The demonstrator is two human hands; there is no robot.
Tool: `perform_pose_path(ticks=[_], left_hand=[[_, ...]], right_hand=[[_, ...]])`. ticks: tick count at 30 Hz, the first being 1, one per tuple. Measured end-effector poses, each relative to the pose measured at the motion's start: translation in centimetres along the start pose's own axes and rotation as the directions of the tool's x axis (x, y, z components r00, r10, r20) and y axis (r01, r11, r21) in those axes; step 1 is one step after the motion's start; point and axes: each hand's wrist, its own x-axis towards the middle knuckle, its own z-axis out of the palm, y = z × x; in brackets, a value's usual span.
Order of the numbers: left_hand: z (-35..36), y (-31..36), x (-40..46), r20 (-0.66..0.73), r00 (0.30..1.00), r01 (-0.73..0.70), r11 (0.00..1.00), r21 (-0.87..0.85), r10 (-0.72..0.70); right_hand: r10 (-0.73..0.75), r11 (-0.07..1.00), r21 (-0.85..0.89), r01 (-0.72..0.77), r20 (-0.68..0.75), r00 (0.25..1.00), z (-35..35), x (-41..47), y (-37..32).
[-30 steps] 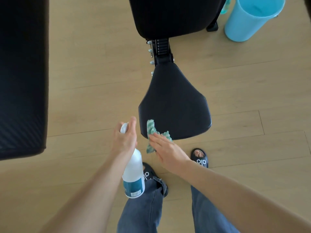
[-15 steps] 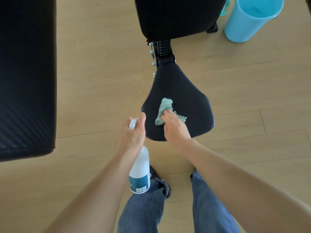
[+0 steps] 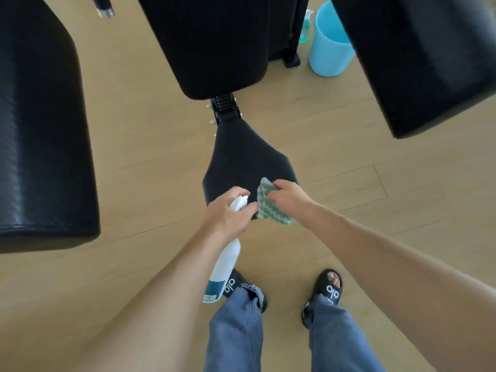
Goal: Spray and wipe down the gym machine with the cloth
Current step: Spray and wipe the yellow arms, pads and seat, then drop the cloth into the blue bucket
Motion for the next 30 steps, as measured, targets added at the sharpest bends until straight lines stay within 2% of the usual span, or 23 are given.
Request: perform_pose_path(ticks=[3,8,12,19,24,30], left_hand=[[1.6,3.3,-2.0,0.036,0.998,-0.046,0.999,-0.023,0.047],[7.3,8.4,-5.0,0.104,0.989,-0.1,0.994,-0.035,0.103],[13.1,12.9,-7.2,0.128,0.983,-0.127,0.992,-0.011,0.128],[23.2,23.8,-11.0,0.17,0.955,-0.252,0.967,0.028,0.244],[28.1,32.8,-10.8,0.128,0.937,-0.319,0.946,-0.055,0.324],[30.4,42.3,-7.5,0.052,0.954,-0.29,0.951,-0.106,0.297]], right_hand=[[0.075,0.943,0.325,-0.072,0.004,0.997,-3.3,-1.9,-0.2],[0.059,0.88,0.468,-0.079,0.059,0.997,-9.5,-6.2,2.8],[0.055,0.864,0.499,-0.068,0.041,0.998,-16.4,-9.4,5.7],[0.036,0.911,0.413,0.024,-0.137,0.99,-30.5,-13.7,9.7],[-0.008,0.839,0.536,0.093,-0.158,0.987,-39.7,-15.5,10.0],[-0.097,0.728,0.662,0.179,-0.159,0.983,-46.9,-13.9,8.2]])
